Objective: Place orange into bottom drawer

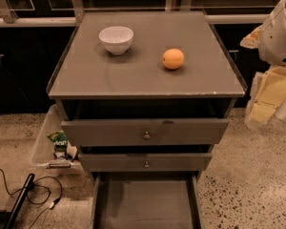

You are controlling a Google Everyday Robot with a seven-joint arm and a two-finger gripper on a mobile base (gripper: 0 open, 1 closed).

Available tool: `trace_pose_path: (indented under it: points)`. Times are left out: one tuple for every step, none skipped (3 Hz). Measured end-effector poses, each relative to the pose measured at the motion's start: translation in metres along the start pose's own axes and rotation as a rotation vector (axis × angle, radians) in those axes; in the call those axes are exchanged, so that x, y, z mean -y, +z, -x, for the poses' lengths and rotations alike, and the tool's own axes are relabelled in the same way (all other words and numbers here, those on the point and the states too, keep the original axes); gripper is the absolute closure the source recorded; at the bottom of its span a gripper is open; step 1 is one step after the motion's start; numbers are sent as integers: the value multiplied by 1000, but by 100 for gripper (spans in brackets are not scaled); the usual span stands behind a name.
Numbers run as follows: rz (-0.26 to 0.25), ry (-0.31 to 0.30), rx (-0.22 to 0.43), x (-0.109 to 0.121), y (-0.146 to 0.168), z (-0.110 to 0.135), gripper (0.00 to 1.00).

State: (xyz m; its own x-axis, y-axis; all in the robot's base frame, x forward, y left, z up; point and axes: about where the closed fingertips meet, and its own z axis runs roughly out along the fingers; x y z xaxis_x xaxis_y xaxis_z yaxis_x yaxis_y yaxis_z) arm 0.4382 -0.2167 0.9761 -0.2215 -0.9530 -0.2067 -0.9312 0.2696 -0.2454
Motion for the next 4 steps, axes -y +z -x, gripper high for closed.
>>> trace_pose_path:
  points:
    - [-6,-3,3,1,0,1,0]
    - [-27,-27,34,22,15,12,0]
    - [-57,-61,88,51,35,27,0]
    - [-81,-53,145,118,72,35,0]
